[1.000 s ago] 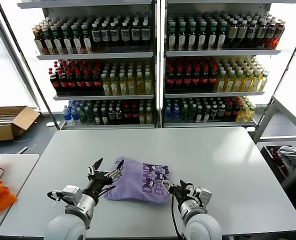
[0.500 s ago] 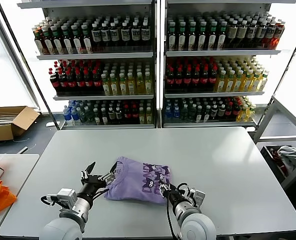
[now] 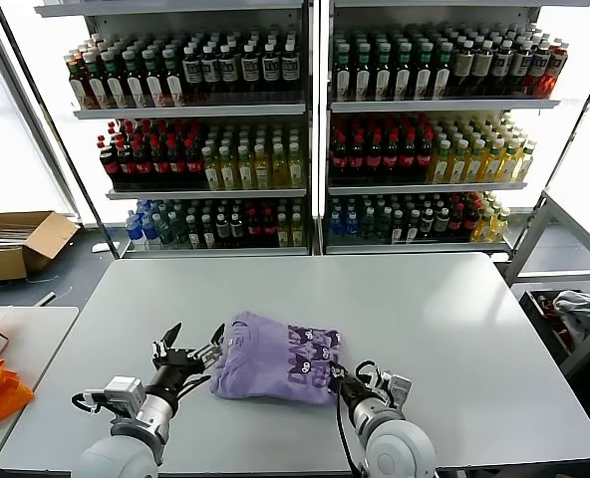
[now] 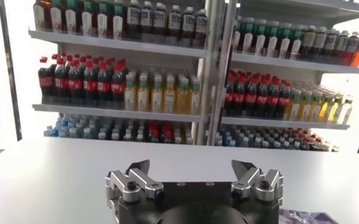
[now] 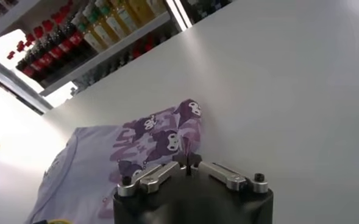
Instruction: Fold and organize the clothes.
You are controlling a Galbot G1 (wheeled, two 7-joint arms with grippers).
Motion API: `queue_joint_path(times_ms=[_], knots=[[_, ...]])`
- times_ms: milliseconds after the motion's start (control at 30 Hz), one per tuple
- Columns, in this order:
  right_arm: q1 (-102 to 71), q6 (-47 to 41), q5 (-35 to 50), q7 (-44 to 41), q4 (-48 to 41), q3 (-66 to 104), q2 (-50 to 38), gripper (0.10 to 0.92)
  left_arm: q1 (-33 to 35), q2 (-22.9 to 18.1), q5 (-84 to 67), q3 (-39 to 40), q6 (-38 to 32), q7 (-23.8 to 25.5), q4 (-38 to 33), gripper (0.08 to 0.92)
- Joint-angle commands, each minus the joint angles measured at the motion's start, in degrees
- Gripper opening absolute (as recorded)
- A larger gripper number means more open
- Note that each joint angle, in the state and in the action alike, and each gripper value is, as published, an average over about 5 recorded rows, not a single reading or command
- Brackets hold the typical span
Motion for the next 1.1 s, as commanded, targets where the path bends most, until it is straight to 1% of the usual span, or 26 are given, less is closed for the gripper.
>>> queue_joint_path(times_ms=[33,100,200,300,400,500,667,767,833,933,1100], knots=[[3.24,-0.74,-1.87,-3.29,-2.75,4.16,-8.73,0.115,0.43,-0.38,0.1,-0.41,-0.07,-0.19,-0.37,0.823],[4.27,-0.77,-2.49,-4.47,-4.33,5.18,-10.55,0.115,0.44,-0.46,0.1,-0.25,-0.07,-0.2,-0.47,0.823],[5.64,-0.79,-5.96,-7.04,-6.92,5.99,-12.17,0.115,0.23,-0.69,0.12,0.2,0.01,-0.26,-0.58,0.823],[6.11,-0.74,-11.39,-9.72,-8.71,6.21,-12.68,0.115,0.13,-0.91,0.15,0.57,0.09,-0.33,-0.53,0.822],[5.66,-0.61,-17.19,-11.66,-8.89,6.3,-12.16,0.142,0.38,-1.04,0.17,0.65,0.07,-0.36,-0.49,0.823],[4.6,-0.55,-21.19,-12.43,-6.34,6.46,-11.38,0.206,0.68,-1.09,0.17,0.59,0.05,-0.34,-0.53,0.823],[1.05,-0.5,-25.35,-13.78,4.01,5.32,-10.49,0.362,0.97,-1.67,0.37,1.15,0.01,-0.3,-0.36,0.823],[-1.33,-0.5,-26.7,-14.28,8.0,3.13,-10.03,0.448,1.24,-2.62,0.84,2.06,-0.11,-0.22,-0.41,0.823],[-2.42,-0.51,-27.98,-14.12,8.77,1.55,-9.5,0.509,1.53,-3.2,1.24,2.57,-0.26,-0.11,-0.48,0.823],[-2.88,-0.54,-28.96,-12.86,7.55,0.01,-8.61,0.587,2.06,-3.48,1.54,2.73,-0.45,0.02,-0.56,0.822],[-3.55,-0.54,-28.04,-10.27,4.85,-0.21,-7.52,0.725,2.77,-3.05,1.37,1.98,-0.55,0.03,-0.93,0.823]])
